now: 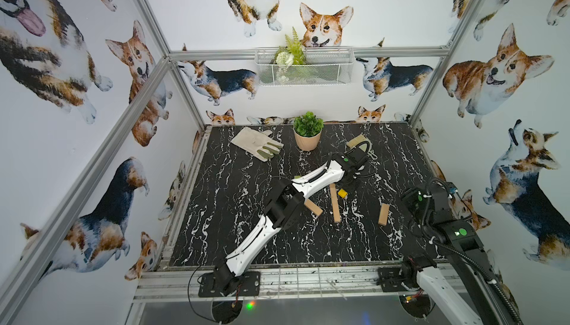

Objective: Assemble the letter k with building blocks
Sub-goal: Assemble the building block at the center of the board.

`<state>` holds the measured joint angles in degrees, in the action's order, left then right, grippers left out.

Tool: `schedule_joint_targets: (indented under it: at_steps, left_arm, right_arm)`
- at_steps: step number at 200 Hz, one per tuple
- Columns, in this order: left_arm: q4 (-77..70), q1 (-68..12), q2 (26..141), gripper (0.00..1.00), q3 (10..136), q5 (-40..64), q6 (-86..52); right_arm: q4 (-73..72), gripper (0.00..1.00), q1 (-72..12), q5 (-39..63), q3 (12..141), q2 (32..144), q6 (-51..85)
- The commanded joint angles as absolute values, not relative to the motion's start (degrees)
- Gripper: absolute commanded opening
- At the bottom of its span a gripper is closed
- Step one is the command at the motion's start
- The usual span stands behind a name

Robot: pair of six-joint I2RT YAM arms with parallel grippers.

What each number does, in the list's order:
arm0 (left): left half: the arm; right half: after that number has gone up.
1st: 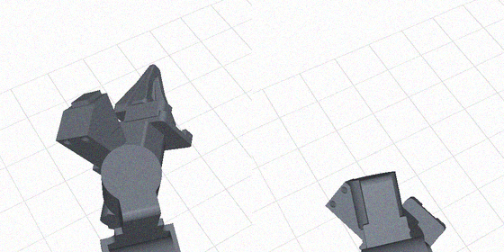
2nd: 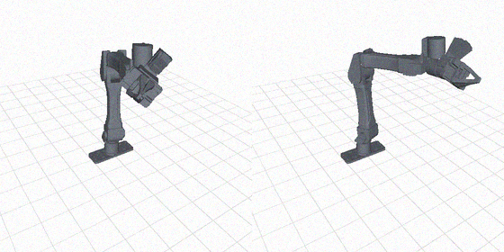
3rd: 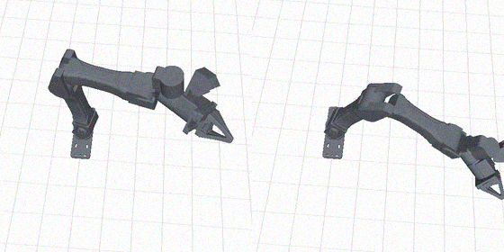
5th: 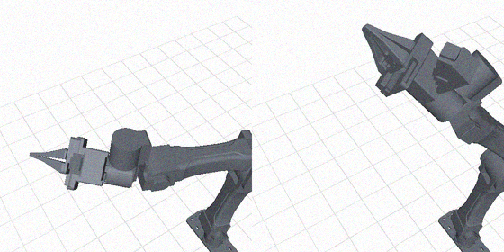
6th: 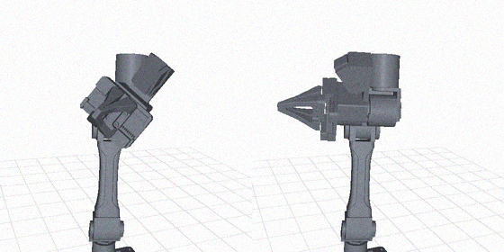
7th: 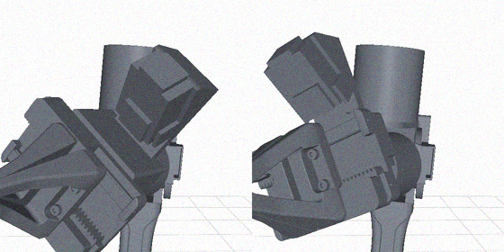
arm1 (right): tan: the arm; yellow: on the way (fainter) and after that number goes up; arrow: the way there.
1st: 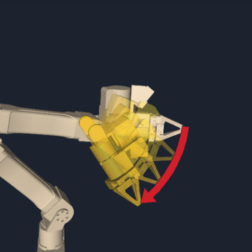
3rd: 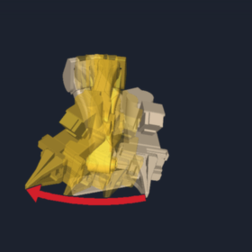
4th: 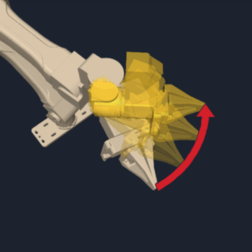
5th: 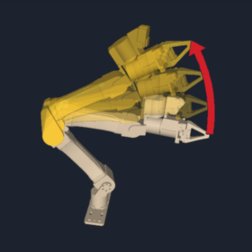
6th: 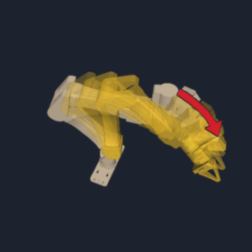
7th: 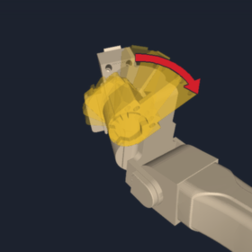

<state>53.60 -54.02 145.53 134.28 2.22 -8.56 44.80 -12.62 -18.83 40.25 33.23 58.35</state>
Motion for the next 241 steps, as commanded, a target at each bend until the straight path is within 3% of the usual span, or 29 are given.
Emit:
schedule_joint_targets:
  at_steps: [1, 158, 182, 200, 241]
  left_arm:
    - [54.8, -53.5, 146.4, 0.18, 135.8, 2.3, -7.3]
    - [54.7, -52.5, 148.5, 0.22, 137.3, 3.0, -8.4]
    - [54.9, -52.3, 148.4, 0.28, 137.2, 2.8, -8.5]
    - [54.9, -52.3, 148.4, 0.41, 137.0, 3.1, -8.6]
    - [53.2, -52.2, 147.2, 0.46, 136.2, 3.3, -9.1]
  right_arm:
    - [43.6, 0.65, -12.6, -18.4, 40.3, 33.8, 59.4]
    - [43.4, 0.65, -12.7, -18.1, 40.0, 34.0, 59.8]
    - [43.5, 0.65, -12.7, -18.2, 39.9, 33.9, 59.8]
    - [43.5, 0.65, -12.6, -18.1, 39.8, 34.0, 59.9]
    - [43.8, 0.65, -12.6, -18.3, 39.7, 33.7, 60.0]
